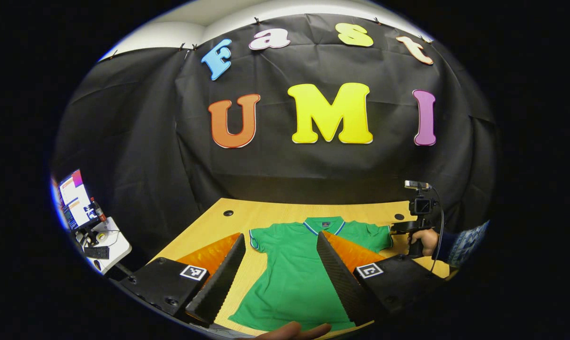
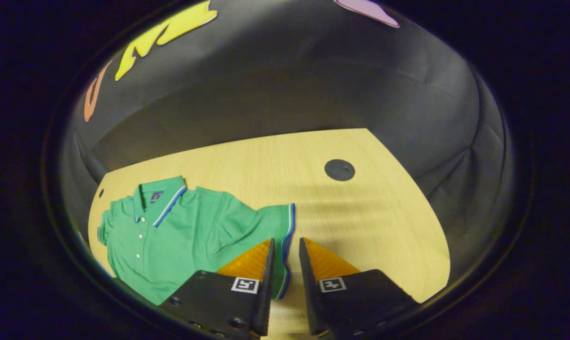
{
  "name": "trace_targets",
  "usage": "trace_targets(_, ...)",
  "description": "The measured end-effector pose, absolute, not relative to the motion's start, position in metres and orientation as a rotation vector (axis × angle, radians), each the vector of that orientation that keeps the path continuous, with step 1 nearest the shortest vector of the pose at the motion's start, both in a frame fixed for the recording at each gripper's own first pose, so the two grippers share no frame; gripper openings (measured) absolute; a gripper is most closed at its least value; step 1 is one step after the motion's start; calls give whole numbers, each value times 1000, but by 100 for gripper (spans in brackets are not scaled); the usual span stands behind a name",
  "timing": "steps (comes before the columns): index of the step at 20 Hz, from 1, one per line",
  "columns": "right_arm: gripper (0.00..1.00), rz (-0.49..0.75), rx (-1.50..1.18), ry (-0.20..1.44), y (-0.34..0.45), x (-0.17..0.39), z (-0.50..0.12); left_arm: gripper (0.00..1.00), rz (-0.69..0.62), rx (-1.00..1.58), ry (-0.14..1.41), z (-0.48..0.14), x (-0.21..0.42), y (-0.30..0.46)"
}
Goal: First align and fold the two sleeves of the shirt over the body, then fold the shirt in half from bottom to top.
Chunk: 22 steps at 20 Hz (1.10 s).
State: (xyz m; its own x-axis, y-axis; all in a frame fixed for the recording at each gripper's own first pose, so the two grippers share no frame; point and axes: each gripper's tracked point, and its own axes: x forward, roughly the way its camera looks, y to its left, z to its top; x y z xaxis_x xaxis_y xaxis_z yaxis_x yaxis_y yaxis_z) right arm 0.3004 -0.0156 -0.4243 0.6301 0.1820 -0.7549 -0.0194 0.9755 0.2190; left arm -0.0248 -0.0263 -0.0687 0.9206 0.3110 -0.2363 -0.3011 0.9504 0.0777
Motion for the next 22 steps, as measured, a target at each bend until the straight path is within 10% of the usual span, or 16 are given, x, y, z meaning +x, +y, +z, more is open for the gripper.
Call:
trace_targets(6,43,119,229,936,-18,302,-444,99,330,74,280,-76,-30,-27)
trace_targets(14,0,148,299,964,0,300,-440,99,325,77,283,-75,-27,-35)
trace_targets(22,0,221,284,885,13,291,-396,98,317,75,251,-66,-29,-35)
